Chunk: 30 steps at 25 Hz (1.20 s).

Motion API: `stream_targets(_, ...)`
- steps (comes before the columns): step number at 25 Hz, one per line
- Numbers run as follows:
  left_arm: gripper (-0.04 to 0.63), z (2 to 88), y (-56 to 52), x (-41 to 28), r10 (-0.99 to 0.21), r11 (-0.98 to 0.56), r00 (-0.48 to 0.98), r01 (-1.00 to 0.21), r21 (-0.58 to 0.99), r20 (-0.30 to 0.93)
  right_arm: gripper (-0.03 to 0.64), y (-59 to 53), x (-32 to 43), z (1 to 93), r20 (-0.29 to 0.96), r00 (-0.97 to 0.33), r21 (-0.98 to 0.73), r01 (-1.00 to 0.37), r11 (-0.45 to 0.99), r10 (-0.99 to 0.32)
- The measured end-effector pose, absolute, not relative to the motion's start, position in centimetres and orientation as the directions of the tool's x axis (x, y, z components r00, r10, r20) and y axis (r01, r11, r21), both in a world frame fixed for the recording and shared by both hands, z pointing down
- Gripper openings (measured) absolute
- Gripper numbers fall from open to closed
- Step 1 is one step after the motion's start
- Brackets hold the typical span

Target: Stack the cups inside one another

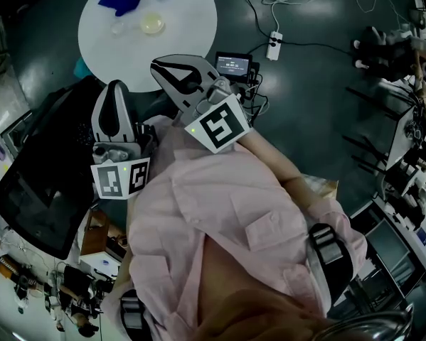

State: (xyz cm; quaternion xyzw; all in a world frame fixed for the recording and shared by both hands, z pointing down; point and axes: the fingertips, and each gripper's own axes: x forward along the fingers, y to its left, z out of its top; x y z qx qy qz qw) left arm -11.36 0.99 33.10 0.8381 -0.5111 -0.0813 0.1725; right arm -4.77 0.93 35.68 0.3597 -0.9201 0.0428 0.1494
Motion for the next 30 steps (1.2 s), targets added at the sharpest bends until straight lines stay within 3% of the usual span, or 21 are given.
stream_targets(30, 0.02, 33.1, 0.9, -9.8, -0.863, -0.455, 0.503, -0.81, 0.369, 0.039, 0.035, 0.9, -3.0, 35.7, 0.302, -0.658, 0.035, -0.715, 0.698, -0.69)
